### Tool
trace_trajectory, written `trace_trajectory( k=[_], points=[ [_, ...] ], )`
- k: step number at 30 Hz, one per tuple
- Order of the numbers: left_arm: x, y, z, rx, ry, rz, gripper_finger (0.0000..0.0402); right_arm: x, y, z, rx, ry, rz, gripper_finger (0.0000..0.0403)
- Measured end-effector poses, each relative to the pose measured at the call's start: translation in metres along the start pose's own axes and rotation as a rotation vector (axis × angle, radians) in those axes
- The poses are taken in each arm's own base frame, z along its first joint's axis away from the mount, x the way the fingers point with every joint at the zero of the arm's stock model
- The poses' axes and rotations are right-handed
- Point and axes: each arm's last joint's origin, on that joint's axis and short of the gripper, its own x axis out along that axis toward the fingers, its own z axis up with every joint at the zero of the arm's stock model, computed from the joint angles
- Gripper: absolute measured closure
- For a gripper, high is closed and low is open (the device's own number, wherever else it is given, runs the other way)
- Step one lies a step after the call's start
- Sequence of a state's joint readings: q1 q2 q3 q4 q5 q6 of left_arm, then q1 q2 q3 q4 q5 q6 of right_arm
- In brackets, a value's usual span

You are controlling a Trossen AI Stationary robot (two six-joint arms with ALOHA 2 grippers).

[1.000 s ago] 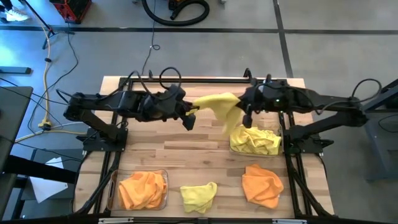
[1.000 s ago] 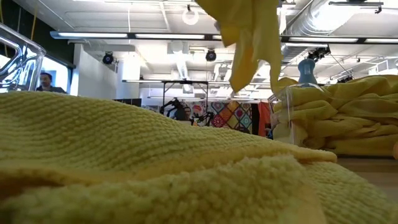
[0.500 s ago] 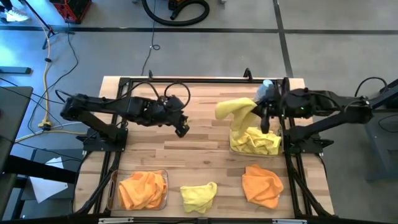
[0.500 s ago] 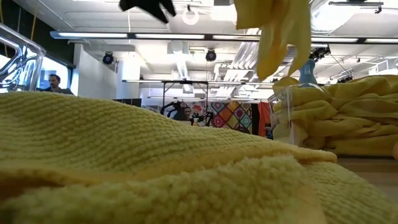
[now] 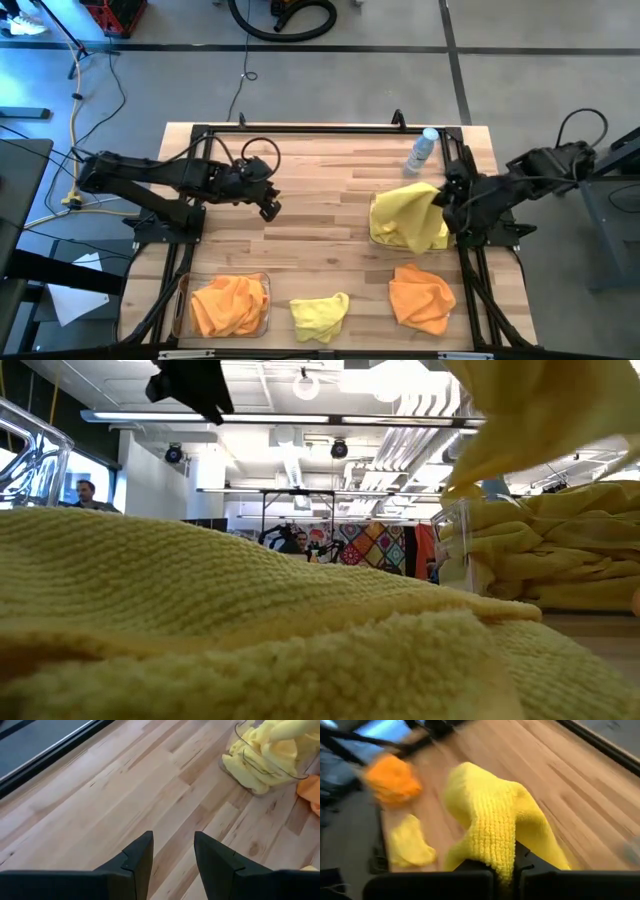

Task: Sort microfiber towel by color & place in baskets
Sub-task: Put the yellow microfiber cloth into the right transparent bin

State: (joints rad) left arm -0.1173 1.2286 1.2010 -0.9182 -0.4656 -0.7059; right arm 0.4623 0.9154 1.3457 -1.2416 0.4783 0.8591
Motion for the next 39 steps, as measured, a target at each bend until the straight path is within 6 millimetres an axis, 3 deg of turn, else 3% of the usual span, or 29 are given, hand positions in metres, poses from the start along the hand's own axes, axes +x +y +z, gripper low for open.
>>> trace_trajectory(
  k=[4,8,17,28,33,39],
  points=[
    [-0.003,0.005,-0.004,-0.012,-0.019,-0.016,0.0271,0.001,-0.013,-0.012,0.044,0.112,-0.170,0.0403],
    [-0.001,0.005,-0.005,-0.031,-0.048,-0.041,0.0271,0.018,-0.014,-0.024,0.012,0.194,-0.314,0.0403],
    [-0.001,0.003,-0.002,-0.047,-0.073,-0.063,0.0271,0.094,0.000,-0.062,-0.014,0.267,-0.295,0.0403],
    [-0.002,-0.001,0.002,-0.075,-0.105,-0.115,0.0271,0.169,-0.040,-0.126,0.120,0.414,-0.226,0.0403],
    [-0.002,-0.002,0.002,-0.097,-0.092,-0.132,0.0271,0.185,-0.055,-0.143,0.164,0.413,-0.200,0.0402],
    [-0.002,-0.002,0.002,-0.101,-0.090,-0.134,0.0271,0.188,-0.059,-0.145,0.165,0.400,-0.209,0.0391]
  ],
)
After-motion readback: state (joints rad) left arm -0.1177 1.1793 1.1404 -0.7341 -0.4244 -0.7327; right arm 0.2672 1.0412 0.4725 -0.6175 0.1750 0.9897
